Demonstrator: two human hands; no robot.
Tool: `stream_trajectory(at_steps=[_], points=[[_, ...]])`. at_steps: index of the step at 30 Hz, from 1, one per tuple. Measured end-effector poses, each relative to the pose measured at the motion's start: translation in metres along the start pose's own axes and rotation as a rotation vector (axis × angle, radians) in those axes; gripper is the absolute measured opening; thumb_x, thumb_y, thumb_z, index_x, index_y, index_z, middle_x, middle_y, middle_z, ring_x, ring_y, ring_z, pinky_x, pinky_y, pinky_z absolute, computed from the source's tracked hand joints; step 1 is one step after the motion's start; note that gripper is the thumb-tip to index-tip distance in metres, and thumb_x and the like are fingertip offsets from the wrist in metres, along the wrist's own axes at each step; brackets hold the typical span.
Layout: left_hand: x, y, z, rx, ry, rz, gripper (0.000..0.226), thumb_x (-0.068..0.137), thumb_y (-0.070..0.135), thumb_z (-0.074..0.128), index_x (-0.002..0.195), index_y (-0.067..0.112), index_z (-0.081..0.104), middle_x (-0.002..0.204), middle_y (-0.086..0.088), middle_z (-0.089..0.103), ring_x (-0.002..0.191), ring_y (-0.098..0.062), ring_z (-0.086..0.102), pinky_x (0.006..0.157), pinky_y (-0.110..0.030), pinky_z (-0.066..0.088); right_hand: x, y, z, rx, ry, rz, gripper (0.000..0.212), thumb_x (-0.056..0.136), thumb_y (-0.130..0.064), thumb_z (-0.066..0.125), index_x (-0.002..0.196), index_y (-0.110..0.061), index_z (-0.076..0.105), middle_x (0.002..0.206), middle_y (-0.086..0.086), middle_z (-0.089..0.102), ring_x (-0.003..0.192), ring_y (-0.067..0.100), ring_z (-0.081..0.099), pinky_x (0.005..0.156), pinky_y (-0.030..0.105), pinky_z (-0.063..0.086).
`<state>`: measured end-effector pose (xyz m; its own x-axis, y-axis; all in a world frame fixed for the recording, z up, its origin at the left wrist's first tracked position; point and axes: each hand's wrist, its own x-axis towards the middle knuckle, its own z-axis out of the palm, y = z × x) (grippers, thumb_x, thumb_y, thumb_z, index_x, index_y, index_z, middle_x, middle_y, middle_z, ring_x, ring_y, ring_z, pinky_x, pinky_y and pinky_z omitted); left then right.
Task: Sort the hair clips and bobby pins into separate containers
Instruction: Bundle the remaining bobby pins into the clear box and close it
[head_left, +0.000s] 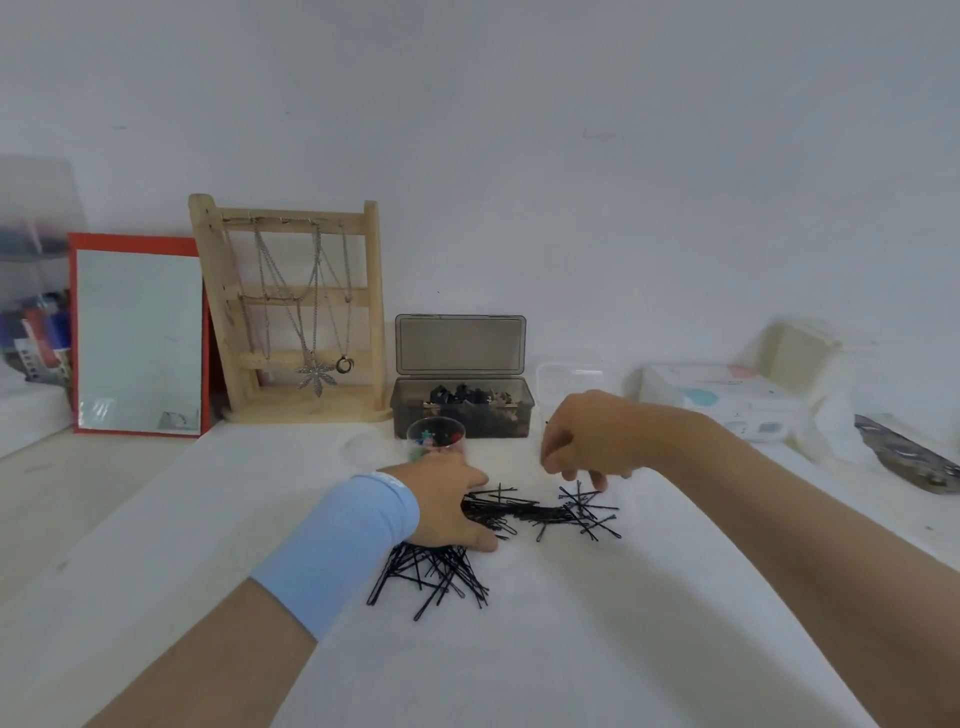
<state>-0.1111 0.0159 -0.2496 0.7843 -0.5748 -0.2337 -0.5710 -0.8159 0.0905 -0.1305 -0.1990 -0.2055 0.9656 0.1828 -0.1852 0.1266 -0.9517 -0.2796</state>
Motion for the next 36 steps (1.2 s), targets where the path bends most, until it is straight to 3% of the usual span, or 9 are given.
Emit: stream_trajectory(at_steps=[3, 5, 7, 15, 18, 21, 27, 32, 36], points=[[0.007, 0.010, 0.003, -0.058, 0.066, 0.074, 0.072, 0.087, 0.055, 0.063, 0.148, 0.025, 0.039, 0.144, 0.001, 0.044, 0.129, -0.019, 0.045, 0.105, -0.033, 0.039, -0.013, 0.013, 0.007, -0.208, -0.078, 0.141, 0.007, 0.087, -0.024, 0.063, 0.081, -0.020, 0.065, 0.070, 0.000, 0.069, 0.051, 0.017, 0.065, 0.046, 0.023, 0.048], [0.011, 0.016, 0.004, -0.114, 0.102, 0.118, 0.064, 0.088, 0.047, 0.065, 0.145, 0.025, 0.044, 0.137, 0.005, 0.050, 0.122, -0.016, 0.051, 0.098, -0.026, 0.039, -0.015, 0.017, 0.018, -0.419, -0.113, 0.164, 0.014, 0.090, -0.023, 0.062, 0.079, -0.014, 0.060, 0.079, 0.003, 0.064, 0.070, 0.023, 0.061, 0.061, 0.028, 0.049], [0.016, 0.022, 0.004, -0.114, 0.104, 0.128, 0.064, 0.088, 0.048, 0.064, 0.144, 0.025, 0.043, 0.136, 0.006, 0.050, 0.121, -0.016, 0.051, 0.099, -0.027, 0.040, -0.016, 0.019, 0.029, -0.484, -0.119, 0.120, 0.013, 0.091, -0.010, 0.054, 0.095, -0.007, 0.065, 0.098, 0.010, 0.065, 0.087, 0.028, 0.060, 0.073, 0.032, 0.049], [0.032, 0.043, 0.004, -0.123, 0.021, 0.111, 0.108, 0.067, 0.073, 0.069, 0.154, 0.028, 0.023, 0.148, 0.008, 0.043, 0.129, -0.016, 0.047, 0.103, -0.032, 0.040, -0.029, 0.024, 0.023, -0.005, -0.032, -0.065, 0.041, 0.087, -0.005, 0.050, 0.109, -0.033, 0.070, 0.096, -0.013, 0.069, 0.088, 0.010, 0.062, 0.082, 0.028, 0.054], [0.036, 0.042, 0.003, -0.194, 0.062, 0.142, 0.089, 0.081, 0.044, 0.074, 0.154, 0.026, 0.027, 0.135, 0.012, 0.057, 0.113, -0.009, 0.055, 0.098, -0.026, 0.044, -0.028, 0.032, 0.023, -0.058, -0.017, 0.041, 0.024, 0.081, -0.034, 0.065, 0.103, -0.024, 0.070, 0.095, -0.007, 0.069, 0.089, 0.017, 0.063, 0.075, 0.028, 0.052], [0.037, 0.037, 0.000, -0.235, 0.081, 0.178, 0.077, 0.086, 0.024, 0.071, 0.152, 0.029, 0.032, 0.125, 0.015, 0.062, 0.104, -0.005, 0.058, 0.096, -0.028, 0.049, -0.026, 0.036, 0.031, -0.134, -0.068, 0.068, 0.040, 0.066, -0.059, 0.074, 0.086, -0.025, 0.068, 0.080, -0.010, 0.062, 0.075, 0.013, 0.058, 0.061, 0.025, 0.043], [0.041, 0.036, 0.006, -0.238, 0.074, 0.195, 0.091, 0.074, 0.057, 0.073, 0.150, 0.033, 0.030, 0.135, 0.018, 0.051, 0.115, -0.005, 0.052, 0.099, -0.026, 0.043, -0.016, 0.036, 0.031, 0.024, -0.050, -0.051, 0.026, 0.073, -0.029, 0.081, 0.098, -0.037, 0.075, 0.084, -0.019, 0.070, 0.071, -0.002, 0.061, 0.060, 0.010, 0.044], [0.048, 0.035, 0.008, -0.233, 0.202, 0.240, 0.031, 0.081, 0.041, 0.074, 0.110, 0.033, 0.068, 0.098, 0.017, 0.060, 0.092, -0.008, 0.058, 0.071, -0.012, 0.040, -0.011, 0.030, 0.030, 0.122, -0.009, -0.100, 0.027, 0.074, -0.019, 0.079, 0.096, -0.036, 0.078, 0.070, -0.023, 0.068, 0.058, -0.008, 0.057, 0.054, 0.006, 0.041], [0.045, 0.030, 0.005, -0.296, 0.183, 0.239, 0.034, 0.084, 0.037, 0.073, 0.118, 0.034, 0.067, 0.105, 0.019, 0.066, 0.096, -0.001, 0.062, 0.089, -0.022, 0.051, -0.017, 0.041, 0.023, 0.037, 0.034, 0.006, 0.026, 0.071, -0.024, 0.081, 0.095, -0.033, 0.076, 0.079, -0.017, 0.070, 0.051, -0.008, 0.055, 0.045, 0.006, 0.038]])
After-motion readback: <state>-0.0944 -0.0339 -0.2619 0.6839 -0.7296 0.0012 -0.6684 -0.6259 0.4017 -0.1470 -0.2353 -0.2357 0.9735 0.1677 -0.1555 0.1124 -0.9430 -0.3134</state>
